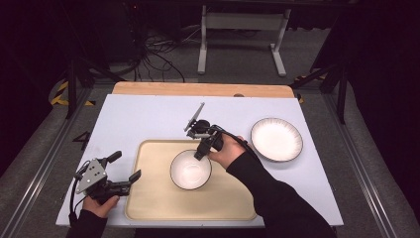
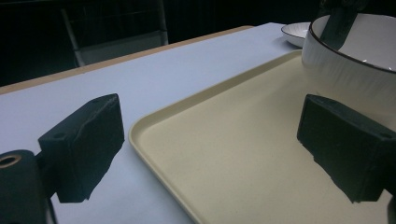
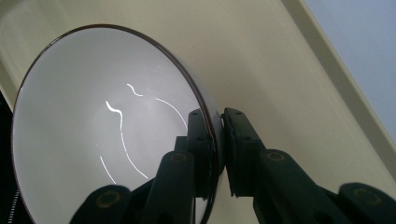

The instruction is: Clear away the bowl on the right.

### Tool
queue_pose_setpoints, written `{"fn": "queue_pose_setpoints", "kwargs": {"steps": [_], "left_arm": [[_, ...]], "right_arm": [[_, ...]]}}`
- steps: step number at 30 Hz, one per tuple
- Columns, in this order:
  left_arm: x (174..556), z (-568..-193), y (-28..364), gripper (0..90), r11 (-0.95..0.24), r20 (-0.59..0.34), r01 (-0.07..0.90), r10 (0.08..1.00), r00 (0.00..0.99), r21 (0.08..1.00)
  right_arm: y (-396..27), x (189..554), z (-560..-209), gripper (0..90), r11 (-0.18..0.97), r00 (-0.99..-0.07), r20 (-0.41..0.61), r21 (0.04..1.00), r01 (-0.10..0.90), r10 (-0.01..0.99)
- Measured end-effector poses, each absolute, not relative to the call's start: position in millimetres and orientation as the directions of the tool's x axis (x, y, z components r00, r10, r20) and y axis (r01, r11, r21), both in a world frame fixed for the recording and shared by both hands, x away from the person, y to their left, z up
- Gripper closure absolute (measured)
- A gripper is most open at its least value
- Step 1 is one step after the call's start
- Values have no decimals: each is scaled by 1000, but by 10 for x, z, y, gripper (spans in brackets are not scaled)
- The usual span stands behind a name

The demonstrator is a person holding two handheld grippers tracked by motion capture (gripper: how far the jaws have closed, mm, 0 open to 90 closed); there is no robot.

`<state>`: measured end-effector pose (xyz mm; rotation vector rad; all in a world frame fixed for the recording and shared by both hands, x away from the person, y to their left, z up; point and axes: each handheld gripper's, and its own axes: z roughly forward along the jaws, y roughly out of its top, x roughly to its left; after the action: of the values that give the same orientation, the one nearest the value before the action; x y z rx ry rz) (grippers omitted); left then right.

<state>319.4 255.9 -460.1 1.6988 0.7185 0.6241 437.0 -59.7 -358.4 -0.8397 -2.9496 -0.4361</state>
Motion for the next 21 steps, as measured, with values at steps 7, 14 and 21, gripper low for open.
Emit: {"fn": "queue_pose_setpoints", "kwargs": {"steps": [7, 14, 21], "left_arm": [[3191, -4599, 2563, 81, -184, 39, 144, 738, 673, 972], [3192, -4601, 2560, 81, -181, 39, 143, 740, 671, 973], [3190, -4598, 2563, 81, -184, 39, 145, 739, 673, 972]], "right_arm": [[-578, 4374, -3658, 817, 810, -849, 130, 253, 528, 513], [-583, 4382, -3750, 814, 806, -842, 146, 245, 539, 519], [-577, 4390, -3794, 804, 808, -841, 146, 236, 540, 520]]}}
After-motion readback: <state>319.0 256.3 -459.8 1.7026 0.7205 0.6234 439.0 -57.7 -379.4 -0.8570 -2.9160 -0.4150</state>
